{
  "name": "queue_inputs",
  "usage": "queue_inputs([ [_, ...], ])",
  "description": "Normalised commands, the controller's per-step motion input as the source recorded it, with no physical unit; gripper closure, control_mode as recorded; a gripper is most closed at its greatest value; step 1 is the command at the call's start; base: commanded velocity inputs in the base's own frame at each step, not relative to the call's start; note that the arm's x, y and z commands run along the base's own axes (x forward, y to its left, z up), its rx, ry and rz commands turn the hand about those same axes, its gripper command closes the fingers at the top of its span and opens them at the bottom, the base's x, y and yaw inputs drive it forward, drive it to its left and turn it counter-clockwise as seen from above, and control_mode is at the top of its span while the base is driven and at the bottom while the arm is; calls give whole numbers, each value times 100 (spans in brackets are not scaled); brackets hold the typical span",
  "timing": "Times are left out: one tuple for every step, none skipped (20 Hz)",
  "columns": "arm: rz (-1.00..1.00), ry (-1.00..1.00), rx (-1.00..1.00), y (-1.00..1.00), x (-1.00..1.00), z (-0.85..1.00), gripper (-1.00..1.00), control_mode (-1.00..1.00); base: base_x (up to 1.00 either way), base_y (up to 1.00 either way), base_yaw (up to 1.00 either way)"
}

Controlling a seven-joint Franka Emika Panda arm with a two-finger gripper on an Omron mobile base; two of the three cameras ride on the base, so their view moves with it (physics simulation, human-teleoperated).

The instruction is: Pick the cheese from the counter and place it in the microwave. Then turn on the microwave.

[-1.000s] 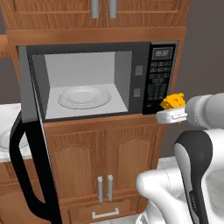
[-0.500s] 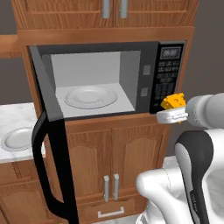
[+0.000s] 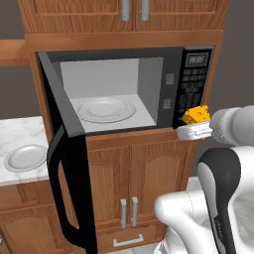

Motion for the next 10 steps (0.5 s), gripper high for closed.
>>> queue_inputs([
  [0,0,0,0,0,0,100,100,0,20,-2],
  [0,0,0,0,0,0,100,100,0,19,-2],
  [0,0,0,0,0,0,100,100,0,18,-2],
  [0,0,0,0,0,0,100,100,0,29,-2],
  [0,0,0,0,0,0,100,100,0,30,-2],
  [0,0,0,0,0,0,100,100,0,24,-2],
  [0,0,0,0,0,0,100,100,0,18,-1],
  [0,0,0,0,0,0,100,100,0,14,-1],
  [0,0,0,0,0,0,100,100,0,14,-1],
  [0,0,0,0,0,0,100,100,0,11,0],
])
